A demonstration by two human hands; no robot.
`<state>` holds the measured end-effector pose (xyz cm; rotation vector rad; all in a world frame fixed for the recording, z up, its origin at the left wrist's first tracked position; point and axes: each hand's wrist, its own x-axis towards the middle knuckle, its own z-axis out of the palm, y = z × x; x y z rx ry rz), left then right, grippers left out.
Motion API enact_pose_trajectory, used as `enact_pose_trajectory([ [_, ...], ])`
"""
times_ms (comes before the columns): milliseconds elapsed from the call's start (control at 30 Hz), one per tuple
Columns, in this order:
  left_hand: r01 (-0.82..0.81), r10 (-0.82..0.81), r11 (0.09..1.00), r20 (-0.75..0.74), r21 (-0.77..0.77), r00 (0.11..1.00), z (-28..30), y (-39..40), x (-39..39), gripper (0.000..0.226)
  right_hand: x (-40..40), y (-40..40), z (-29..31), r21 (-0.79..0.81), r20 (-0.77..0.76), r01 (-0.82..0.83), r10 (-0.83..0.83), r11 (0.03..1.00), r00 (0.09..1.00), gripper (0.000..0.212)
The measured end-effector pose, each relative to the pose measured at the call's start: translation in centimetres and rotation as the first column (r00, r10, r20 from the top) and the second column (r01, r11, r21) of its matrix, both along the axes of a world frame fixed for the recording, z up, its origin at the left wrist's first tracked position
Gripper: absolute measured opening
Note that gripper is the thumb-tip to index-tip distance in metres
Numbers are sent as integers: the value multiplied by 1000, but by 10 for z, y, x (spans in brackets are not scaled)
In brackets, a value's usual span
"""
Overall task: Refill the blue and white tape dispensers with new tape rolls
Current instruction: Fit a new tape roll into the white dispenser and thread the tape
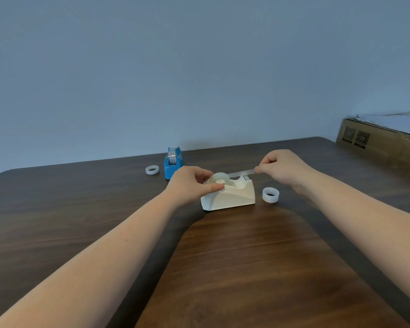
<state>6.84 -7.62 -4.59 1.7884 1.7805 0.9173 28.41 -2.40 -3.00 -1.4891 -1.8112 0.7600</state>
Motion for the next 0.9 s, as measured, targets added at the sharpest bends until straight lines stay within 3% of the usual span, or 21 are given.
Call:
enact_pose_trajectory([
  [733,-24,23,1000,48,18,999,-4,0,1,49,-9,5,-26,-68,151,1,9,998,988,15],
  [900,-50,50,998,20,31,999,-4,-1,2,48,-11,7,-24,-23,300,31,-23,999,954,17],
])
